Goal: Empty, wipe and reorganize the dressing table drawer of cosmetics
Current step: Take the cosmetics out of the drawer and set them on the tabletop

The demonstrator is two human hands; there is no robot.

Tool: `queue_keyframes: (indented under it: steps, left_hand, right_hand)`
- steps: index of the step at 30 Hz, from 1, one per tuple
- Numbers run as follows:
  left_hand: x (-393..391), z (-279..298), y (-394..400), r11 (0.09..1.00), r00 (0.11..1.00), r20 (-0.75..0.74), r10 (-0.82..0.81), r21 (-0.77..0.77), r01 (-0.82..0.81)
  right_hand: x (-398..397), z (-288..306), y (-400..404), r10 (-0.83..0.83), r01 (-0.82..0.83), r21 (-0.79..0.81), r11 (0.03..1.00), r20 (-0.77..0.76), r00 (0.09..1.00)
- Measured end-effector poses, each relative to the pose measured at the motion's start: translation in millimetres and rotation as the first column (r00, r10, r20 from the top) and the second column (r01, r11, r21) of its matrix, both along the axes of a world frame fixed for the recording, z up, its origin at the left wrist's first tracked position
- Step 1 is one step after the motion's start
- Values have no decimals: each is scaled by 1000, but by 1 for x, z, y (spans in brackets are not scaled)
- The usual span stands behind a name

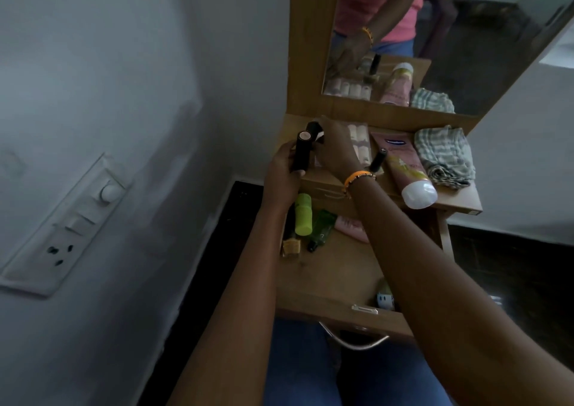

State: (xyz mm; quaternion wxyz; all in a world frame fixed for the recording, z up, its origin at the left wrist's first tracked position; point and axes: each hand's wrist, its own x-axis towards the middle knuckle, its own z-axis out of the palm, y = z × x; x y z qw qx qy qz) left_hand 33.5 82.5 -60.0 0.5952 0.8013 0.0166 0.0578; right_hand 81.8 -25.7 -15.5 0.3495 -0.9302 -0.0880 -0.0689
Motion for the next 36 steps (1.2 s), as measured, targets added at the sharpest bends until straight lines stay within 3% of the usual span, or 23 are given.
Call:
queue_keyframes:
  steps: [3, 14, 18, 24, 28, 31, 36]
  left_hand:
    - [0, 0, 1, 1000, 999, -35, 1, -1, -1]
    - [-2, 0, 1, 995, 998, -65, -6, -97, 0]
    - [-4, 4, 1, 988, 998, -47, -37, -149, 30]
    - [0, -5, 0, 994, 1000, -19, 11, -106, -13]
    - [0, -5, -7, 998, 998, -15, 59, -31, -59]
    - [-4, -5, -11, 998, 998, 5, 63, 7, -63]
    - [-28, -5, -23, 973, 970, 74, 231, 6, -232]
  right_hand:
    - [9, -1, 1, 39, -43, -121, 992, -43, 998]
    - [21, -4, -1, 14, -22, -210, 977, -41, 999]
    - [8, 2, -5, -48, 46, -81, 996, -14, 999]
    - [-81, 6, -17, -107, 108, 7, 994, 183, 977]
    - [-117, -35, -36, -47, 46, -139, 989, -4, 999]
    - [-124, -61, -54, -90, 48, -253, 966, -160, 983]
    - [-120, -87, -74, -122, -4, -453, 891, -249, 961]
